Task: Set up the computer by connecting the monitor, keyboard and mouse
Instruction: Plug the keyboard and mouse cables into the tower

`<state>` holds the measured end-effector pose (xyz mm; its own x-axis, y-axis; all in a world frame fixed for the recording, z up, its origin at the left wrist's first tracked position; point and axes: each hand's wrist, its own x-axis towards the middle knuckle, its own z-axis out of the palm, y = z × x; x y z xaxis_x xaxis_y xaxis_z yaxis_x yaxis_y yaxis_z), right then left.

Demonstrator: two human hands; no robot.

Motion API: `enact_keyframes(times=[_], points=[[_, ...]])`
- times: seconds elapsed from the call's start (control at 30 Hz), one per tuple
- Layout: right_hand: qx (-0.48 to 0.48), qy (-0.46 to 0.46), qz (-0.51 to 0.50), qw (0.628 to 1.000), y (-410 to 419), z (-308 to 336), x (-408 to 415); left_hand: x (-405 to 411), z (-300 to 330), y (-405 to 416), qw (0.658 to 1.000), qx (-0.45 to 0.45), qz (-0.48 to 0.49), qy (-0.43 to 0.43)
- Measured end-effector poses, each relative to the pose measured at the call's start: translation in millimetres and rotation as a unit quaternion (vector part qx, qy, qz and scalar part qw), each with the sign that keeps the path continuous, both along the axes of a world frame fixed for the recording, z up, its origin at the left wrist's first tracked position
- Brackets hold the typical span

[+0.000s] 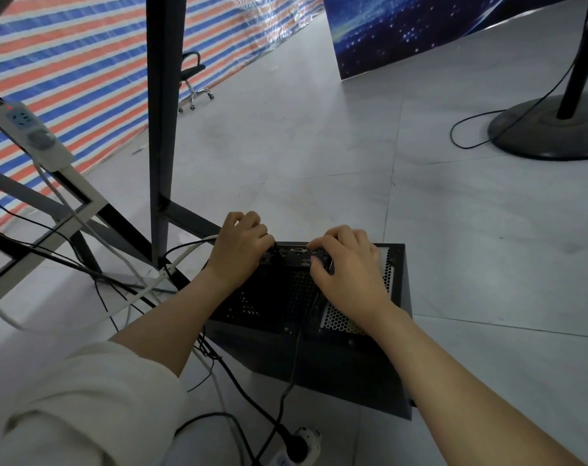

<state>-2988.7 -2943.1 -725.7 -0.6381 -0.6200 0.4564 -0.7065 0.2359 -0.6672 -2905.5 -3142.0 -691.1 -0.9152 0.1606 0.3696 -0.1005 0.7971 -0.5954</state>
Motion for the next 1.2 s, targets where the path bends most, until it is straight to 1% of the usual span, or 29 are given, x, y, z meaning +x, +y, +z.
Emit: enact_keyframes(times=[0.1, 0.17, 0.3, 0.37, 0.43, 0.57, 0.67, 0.8, 1.03, 1.2], points=[[-0.008, 0.045, -0.027, 0.999, -0.7, -3.7, 0.7, -2.3, 0.8, -2.5, 1.000, -0.019, -0.001, -0.002], [-0.003, 0.064, -0.046, 0.997, -1.6, -5.4, 2.2, -1.3, 2.8, -2.6, 1.000, -0.014, 0.001, -0.002], [0.006, 0.076, -0.085, 0.993, -5.2, -7.5, 5.8, -0.9, 4.4, 4.3, 0.999, 0.016, 0.046, 0.001], [-0.002, 0.076, -0.088, 0.993, -6.7, -8.8, 5.7, -0.9, 5.1, 4.2, 0.998, 0.020, 0.056, -0.001], [-0.014, 0.080, -0.084, 0.993, -7.1, -11.0, 4.7, -0.9, 6.7, -0.7, 0.999, 0.002, 0.036, -0.018], [-0.019, 0.082, -0.084, 0.993, -8.4, -12.3, 4.3, -4.3, 12.4, -8.2, 0.994, -0.080, -0.032, -0.073], [-0.021, 0.082, -0.085, 0.993, -9.6, -12.7, 4.5, -5.7, 10.7, -11.1, 0.990, -0.095, -0.052, -0.085], [-0.024, 0.081, -0.081, 0.993, -8.8, -13.6, 4.2, -5.7, 9.4, -10.1, 0.993, -0.077, -0.044, -0.082], [-0.029, 0.084, -0.081, 0.993, -10.4, -16.3, 3.6, -4.2, 11.1, -6.2, 0.997, 0.031, 0.005, -0.076], [-0.034, 0.083, -0.079, 0.993, -10.2, -16.4, 3.6, -6.5, 17.4, -2.4, 0.995, 0.035, 0.017, -0.090]])
